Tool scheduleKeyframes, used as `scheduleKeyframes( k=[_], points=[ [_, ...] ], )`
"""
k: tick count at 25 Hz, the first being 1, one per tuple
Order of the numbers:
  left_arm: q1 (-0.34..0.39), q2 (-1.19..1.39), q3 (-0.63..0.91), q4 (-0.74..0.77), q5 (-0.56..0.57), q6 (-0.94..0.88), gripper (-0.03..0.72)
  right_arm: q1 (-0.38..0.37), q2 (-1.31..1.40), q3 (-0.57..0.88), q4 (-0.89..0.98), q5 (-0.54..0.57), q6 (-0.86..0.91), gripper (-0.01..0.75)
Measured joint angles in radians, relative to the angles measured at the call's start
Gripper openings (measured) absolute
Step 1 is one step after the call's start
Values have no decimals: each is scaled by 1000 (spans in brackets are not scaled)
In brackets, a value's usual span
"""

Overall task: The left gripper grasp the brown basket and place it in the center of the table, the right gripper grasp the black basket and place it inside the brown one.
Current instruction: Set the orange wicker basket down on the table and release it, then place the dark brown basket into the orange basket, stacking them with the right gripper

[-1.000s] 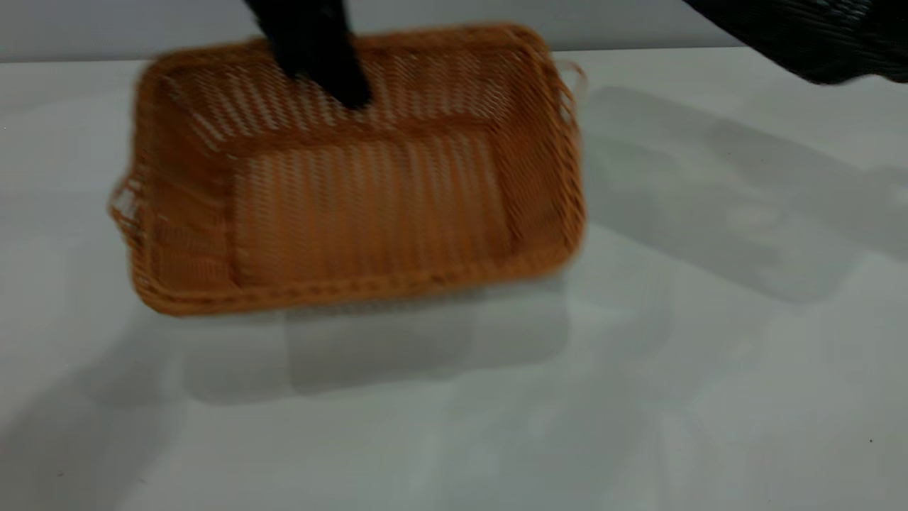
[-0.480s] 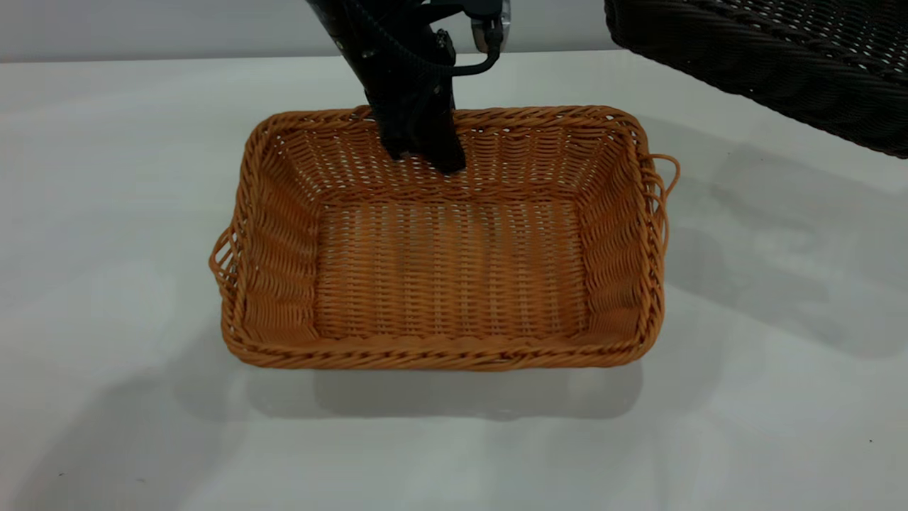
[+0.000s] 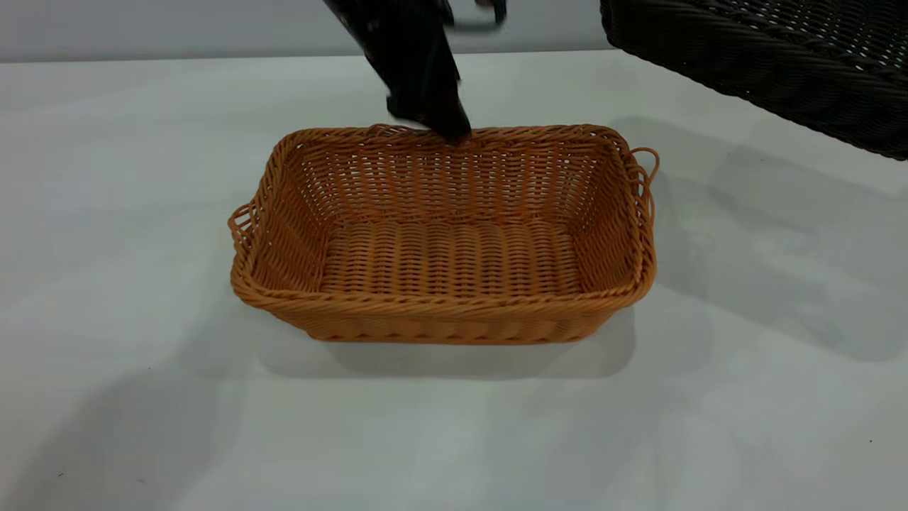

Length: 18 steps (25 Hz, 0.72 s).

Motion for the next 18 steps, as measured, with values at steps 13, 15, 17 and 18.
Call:
scheduleKeyframes(
  k=[13,15,17,18],
  points=[
    [376,-124,-3,17,99,-457,529,429,0,0,-84,-53,182,83],
    [407,-124,-3,20,126,-471,529,510,0,0,-96,-103,224,83],
    [423,-124,-3,21,149,-474,530,585,0,0,-98,-150,247,83],
    [427,-124,-3,21,157,-474,530,614,0,0,-96,-170,255,83]
  ],
)
